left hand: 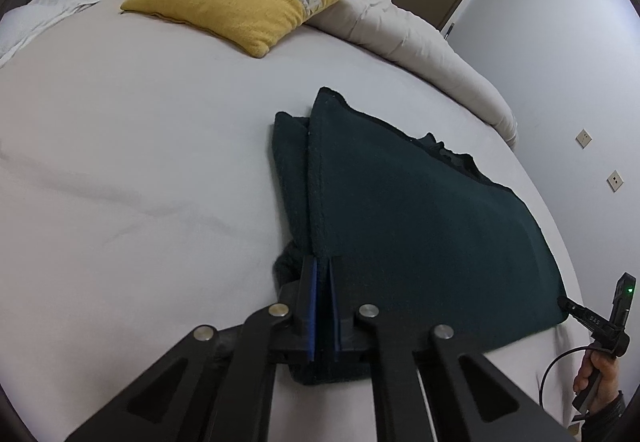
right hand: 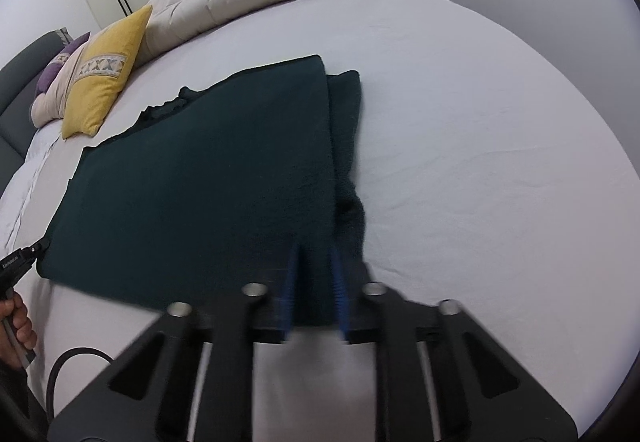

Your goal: Fold small clothes

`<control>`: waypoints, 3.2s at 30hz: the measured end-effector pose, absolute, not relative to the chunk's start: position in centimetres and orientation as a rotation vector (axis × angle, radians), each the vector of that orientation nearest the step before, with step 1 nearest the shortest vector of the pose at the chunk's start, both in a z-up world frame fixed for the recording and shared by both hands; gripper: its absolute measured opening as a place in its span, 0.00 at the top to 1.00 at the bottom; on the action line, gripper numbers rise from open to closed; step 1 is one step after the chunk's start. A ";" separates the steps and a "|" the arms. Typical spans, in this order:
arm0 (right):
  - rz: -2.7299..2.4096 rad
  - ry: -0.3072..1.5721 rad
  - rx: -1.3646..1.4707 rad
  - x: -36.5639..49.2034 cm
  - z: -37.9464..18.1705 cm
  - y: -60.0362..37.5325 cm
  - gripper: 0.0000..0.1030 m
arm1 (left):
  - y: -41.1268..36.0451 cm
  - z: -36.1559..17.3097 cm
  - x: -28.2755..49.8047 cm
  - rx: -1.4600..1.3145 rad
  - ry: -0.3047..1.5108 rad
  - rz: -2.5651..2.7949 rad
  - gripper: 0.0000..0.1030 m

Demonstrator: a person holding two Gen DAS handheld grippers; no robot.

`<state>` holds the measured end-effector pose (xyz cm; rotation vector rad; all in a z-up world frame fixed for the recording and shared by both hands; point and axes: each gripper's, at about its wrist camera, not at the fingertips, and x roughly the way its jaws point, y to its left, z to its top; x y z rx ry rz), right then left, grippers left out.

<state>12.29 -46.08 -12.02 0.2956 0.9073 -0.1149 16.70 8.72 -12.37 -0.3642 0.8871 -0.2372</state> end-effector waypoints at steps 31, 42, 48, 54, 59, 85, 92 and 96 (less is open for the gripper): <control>-0.114 0.904 0.396 9.6 -12.2 -47.6 0.96 | 10.2 -14.4 14.6 -0.423 0.931 -0.238 0.93; -0.105 0.918 0.420 9.8 -13.2 -47.6 0.96 | 10.3 -14.4 14.9 -0.446 0.931 -0.245 0.91; -0.154 0.935 0.437 9.5 -12.1 -48.0 0.83 | 11.0 -11.9 13.8 -0.467 0.854 -0.202 0.71; -0.090 0.837 0.441 12.2 -7.6 -46.0 0.75 | 7.6 -7.7 16.5 -0.349 0.753 -0.240 0.66; 0.219 0.898 0.528 21.2 -8.6 -39.9 0.71 | 2.3 -8.1 22.6 -0.219 0.755 -0.268 0.66; -0.012 0.664 0.945 20.7 -13.0 -52.2 0.91 | 2.6 -10.6 23.5 -0.243 0.813 -0.267 0.68; 0.403 0.904 0.820 18.7 -14.2 -38.3 0.89 | -0.3 -13.1 17.7 -0.110 0.914 -0.283 0.61; 0.366 0.991 0.859 18.1 -18.3 -37.5 0.99 | -0.2 -13.5 17.6 -0.099 0.934 -0.286 0.62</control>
